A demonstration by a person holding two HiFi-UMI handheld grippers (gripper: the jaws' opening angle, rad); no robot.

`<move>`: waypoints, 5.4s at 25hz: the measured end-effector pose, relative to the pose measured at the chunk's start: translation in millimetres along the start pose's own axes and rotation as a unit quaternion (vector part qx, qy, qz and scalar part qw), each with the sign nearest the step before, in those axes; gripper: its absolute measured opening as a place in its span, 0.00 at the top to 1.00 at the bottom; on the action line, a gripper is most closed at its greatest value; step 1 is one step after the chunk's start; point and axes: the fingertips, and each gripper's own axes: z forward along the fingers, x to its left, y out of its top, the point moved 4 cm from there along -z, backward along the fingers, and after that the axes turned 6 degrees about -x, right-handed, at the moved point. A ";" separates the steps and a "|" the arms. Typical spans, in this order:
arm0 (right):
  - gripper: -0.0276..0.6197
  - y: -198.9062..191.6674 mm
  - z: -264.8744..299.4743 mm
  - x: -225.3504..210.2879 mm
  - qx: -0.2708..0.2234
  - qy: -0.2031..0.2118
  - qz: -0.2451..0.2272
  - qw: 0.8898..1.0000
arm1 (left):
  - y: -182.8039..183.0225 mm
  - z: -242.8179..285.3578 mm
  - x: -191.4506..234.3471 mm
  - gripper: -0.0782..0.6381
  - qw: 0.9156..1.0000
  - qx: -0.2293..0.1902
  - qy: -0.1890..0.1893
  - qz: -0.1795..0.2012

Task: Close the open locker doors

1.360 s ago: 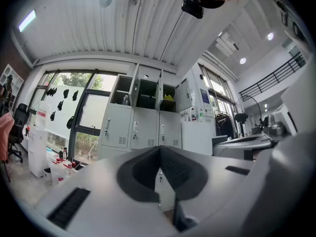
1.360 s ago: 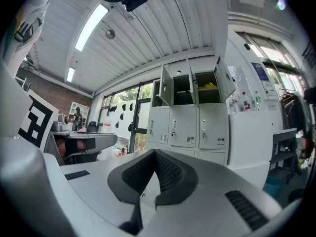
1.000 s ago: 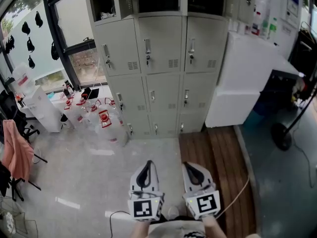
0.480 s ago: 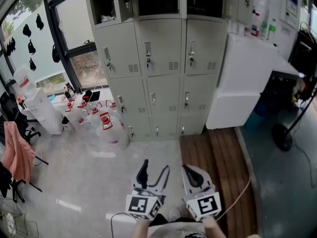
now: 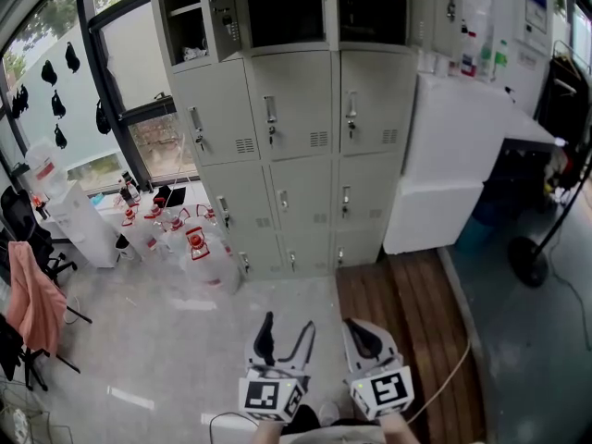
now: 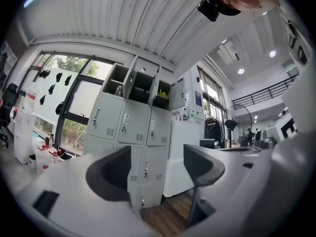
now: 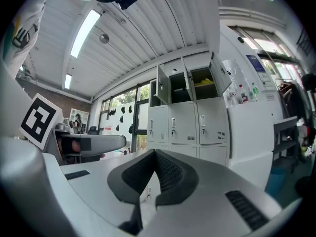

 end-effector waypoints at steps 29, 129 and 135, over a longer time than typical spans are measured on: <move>0.95 -6.8 127.4 -74.0 0.011 -0.002 -0.001 1.000 | -0.9 150.3 56.7 0.46 1.000 0.002 -0.003 -0.017; 0.95 54.9 514.2 -105.6 -0.057 0.197 -0.006 0.979 | 375.2 397.8 252.2 0.71 0.907 -0.305 0.166 0.238; 0.95 56.5 515.7 -102.6 -0.069 0.194 -0.005 0.979 | 375.2 397.4 257.6 0.76 0.909 -0.303 0.166 0.233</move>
